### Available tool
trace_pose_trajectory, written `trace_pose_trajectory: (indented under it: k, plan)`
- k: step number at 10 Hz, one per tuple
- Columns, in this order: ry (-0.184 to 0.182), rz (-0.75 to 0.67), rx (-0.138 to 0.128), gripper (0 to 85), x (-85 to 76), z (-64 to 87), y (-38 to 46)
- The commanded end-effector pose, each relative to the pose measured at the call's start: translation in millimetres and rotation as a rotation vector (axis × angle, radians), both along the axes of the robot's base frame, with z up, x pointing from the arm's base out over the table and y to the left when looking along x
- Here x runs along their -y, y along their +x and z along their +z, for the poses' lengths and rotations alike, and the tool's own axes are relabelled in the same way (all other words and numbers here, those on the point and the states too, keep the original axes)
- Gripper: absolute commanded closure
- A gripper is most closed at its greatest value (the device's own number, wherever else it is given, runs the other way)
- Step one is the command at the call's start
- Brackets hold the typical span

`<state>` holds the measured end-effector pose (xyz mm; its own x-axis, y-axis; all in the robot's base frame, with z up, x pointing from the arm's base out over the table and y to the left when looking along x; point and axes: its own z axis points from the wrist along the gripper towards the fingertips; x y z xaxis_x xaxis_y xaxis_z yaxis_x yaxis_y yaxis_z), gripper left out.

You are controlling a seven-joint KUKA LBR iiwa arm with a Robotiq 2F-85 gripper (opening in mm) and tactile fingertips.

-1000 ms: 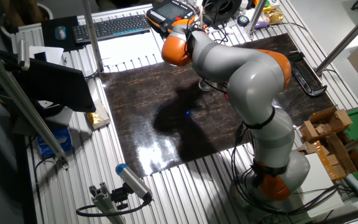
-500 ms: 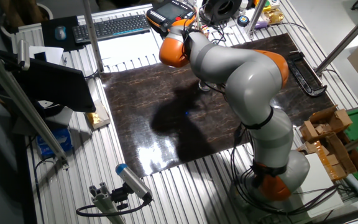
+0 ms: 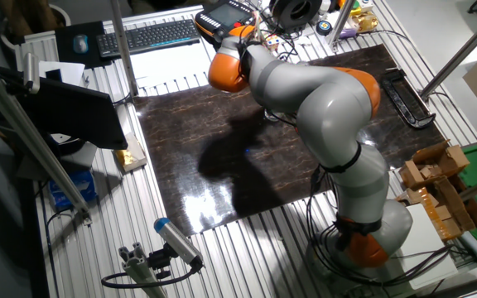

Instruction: Pour the water from one cup into another empty cup

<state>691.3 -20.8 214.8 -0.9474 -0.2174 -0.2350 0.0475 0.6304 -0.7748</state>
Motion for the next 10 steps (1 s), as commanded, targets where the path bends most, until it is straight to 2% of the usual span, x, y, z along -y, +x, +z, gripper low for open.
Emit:
trace_pose_trajectory:
  k: [1, 10]
  plan:
    - [-0.008, 0.002, 0.001, 84.3, -1.2, 0.4, 0.3]
    - [-0.06, 0.017, -0.012, 84.3, -4.8, -0.2, 0.6]
